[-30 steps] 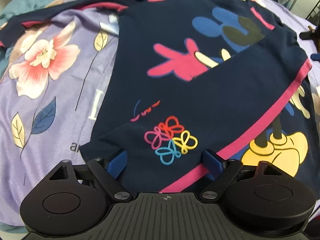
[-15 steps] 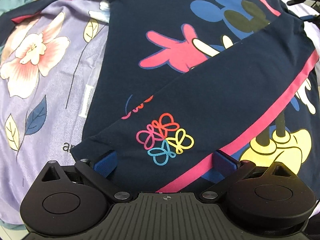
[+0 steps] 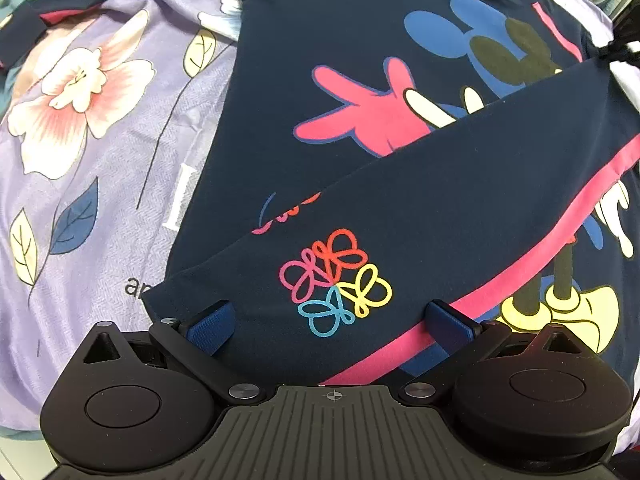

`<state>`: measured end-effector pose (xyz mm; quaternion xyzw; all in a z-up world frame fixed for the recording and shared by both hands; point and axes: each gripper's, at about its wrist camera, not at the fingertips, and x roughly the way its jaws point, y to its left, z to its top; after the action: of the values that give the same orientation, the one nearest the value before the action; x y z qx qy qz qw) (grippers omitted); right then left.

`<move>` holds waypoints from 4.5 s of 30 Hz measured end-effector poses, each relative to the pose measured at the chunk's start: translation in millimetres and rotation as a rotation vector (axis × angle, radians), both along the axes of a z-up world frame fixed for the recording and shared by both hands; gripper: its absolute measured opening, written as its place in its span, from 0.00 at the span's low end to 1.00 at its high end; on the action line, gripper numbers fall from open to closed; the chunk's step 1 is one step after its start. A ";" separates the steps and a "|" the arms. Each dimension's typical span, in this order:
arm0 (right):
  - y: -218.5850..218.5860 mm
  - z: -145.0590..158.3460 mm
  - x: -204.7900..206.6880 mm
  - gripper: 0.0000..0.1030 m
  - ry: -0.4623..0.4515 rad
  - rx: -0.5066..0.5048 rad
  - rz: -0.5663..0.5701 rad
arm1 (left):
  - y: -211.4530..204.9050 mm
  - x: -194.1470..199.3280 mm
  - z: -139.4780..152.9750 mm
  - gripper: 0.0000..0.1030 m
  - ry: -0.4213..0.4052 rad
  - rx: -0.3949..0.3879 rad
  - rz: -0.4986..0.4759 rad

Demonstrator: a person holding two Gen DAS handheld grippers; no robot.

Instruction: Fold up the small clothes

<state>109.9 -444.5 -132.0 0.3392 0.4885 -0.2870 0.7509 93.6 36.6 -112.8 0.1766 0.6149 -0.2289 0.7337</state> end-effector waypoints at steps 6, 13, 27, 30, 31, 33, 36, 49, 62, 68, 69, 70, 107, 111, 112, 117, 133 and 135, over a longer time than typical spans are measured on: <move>43.5 46.4 -37.2 0.51 -0.142 -0.268 0.117 | 4.3 -5.9 -1.5 1.00 -0.015 -0.001 0.015; 124.7 38.7 -82.3 0.50 -0.176 -0.259 0.490 | 5.8 -8.3 -2.4 1.00 -0.031 -0.008 0.016; 180.5 31.3 -99.2 0.70 -0.099 -0.248 0.550 | 7.2 -16.8 1.6 1.00 -0.055 -0.018 0.018; 197.7 44.4 -105.4 0.72 -0.116 -0.193 0.568 | 6.9 -16.5 4.0 1.00 -0.049 -0.017 0.019; 204.5 46.8 -108.7 0.74 -0.124 -0.165 0.568 | 7.3 -16.3 5.1 1.00 -0.047 -0.019 0.019; 217.1 48.7 -115.0 0.75 -0.129 -0.105 0.567 | 8.5 -15.4 7.2 1.00 -0.044 -0.023 0.017; 244.8 47.1 -124.2 0.75 -0.127 -0.032 0.592 | 11.1 -14.6 9.1 1.00 -0.038 -0.031 0.008; 317.0 23.5 -142.0 0.80 -0.006 0.034 0.659 | 67.7 22.1 44.9 1.00 -0.207 -0.078 0.117; 298.6 28.3 -165.2 0.83 0.024 -0.034 0.440 | 190.5 240.1 96.3 1.00 -0.455 -0.082 0.490; 293.8 31.5 -176.2 0.84 0.054 -0.061 0.342 | 201.5 298.3 78.7 1.00 -0.402 -0.115 0.597; 294.1 31.8 -176.7 0.84 0.060 -0.062 0.334 | 202.4 302.3 75.7 1.00 -0.395 -0.113 0.613; 294.7 31.5 -177.0 0.84 0.067 -0.063 0.329 | 202.7 304.1 74.0 0.96 -0.390 -0.118 0.624; 236.7 29.4 -206.6 0.63 -0.167 0.200 0.145 | 3.2 -32.4 9.4 1.00 0.370 -0.215 -0.259; 251.1 28.8 -176.2 0.53 -0.217 0.239 0.280 | 18.2 -39.3 24.8 1.00 0.260 -0.156 -0.250; 256.7 25.6 -166.1 0.51 -0.221 0.257 0.322 | 20.6 -38.8 25.1 1.00 0.251 -0.149 -0.232; 283.6 2.5 -126.4 0.43 -0.142 0.290 0.451 | 51.1 -29.3 30.4 1.00 0.246 -0.176 -0.098; 290.9 39.1 -135.9 0.03 -0.168 0.172 0.639 | 71.6 7.1 36.9 1.00 0.178 -0.167 0.040; 277.4 59.2 -153.2 0.03 -0.229 0.214 0.638 | 67.7 17.7 41.3 1.00 0.153 -0.167 0.035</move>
<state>-43.3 -167.1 -72.8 0.2764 0.5098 0.0545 0.8129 111.3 104.3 -71.5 0.0861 0.6510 -0.2791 0.7007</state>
